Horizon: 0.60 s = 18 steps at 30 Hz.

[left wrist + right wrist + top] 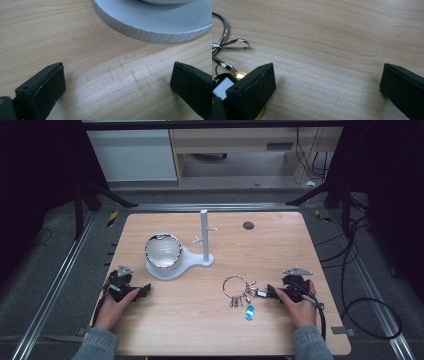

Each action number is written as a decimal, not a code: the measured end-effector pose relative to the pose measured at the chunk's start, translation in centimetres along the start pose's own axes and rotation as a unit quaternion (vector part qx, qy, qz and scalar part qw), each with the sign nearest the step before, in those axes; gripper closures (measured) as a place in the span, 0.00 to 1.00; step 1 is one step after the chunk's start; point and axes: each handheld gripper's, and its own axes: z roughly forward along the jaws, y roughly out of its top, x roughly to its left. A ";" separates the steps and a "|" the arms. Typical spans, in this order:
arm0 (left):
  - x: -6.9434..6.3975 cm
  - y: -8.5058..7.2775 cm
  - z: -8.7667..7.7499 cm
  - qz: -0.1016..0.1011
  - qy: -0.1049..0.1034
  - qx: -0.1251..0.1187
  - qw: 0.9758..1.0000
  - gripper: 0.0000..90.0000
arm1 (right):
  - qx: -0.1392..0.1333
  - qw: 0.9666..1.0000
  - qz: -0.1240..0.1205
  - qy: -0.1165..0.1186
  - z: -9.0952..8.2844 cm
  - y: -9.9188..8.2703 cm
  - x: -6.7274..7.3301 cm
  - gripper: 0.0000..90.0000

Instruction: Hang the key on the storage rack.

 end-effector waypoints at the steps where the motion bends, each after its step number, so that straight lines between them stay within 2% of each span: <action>1: 0.0 0.0 0.0 0.000 0.000 0.000 1.000 0.00 | -0.001 1.000 -0.002 0.004 0.0 0.0 -0.1 0.01; 6: 0.0 0.0 0.0 0.000 0.000 0.000 1.000 0.00 | 0.007 1.000 -0.009 0.011 -0.2 0.0 -0.2 0.03; 10: 0.0 0.0 0.0 -0.001 0.000 0.000 1.000 0.00 | 0.023 0.999 -0.028 0.020 -0.9 0.4 -0.2 0.14; 13: 0.0 0.0 0.0 -0.001 0.001 0.000 1.000 0.00 | 0.024 0.999 -0.042 0.023 -1.3 0.6 -0.1 0.15; 15: 0.0 0.0 0.0 0.000 0.001 0.000 1.000 0.00 | 0.036 0.996 -0.069 0.038 -2.0 1.0 0.1 0.20; 18: 0.0 0.0 0.0 0.000 0.001 0.001 1.000 0.00 | 0.050 0.993 -0.091 0.052 -2.7 1.5 0.3 0.27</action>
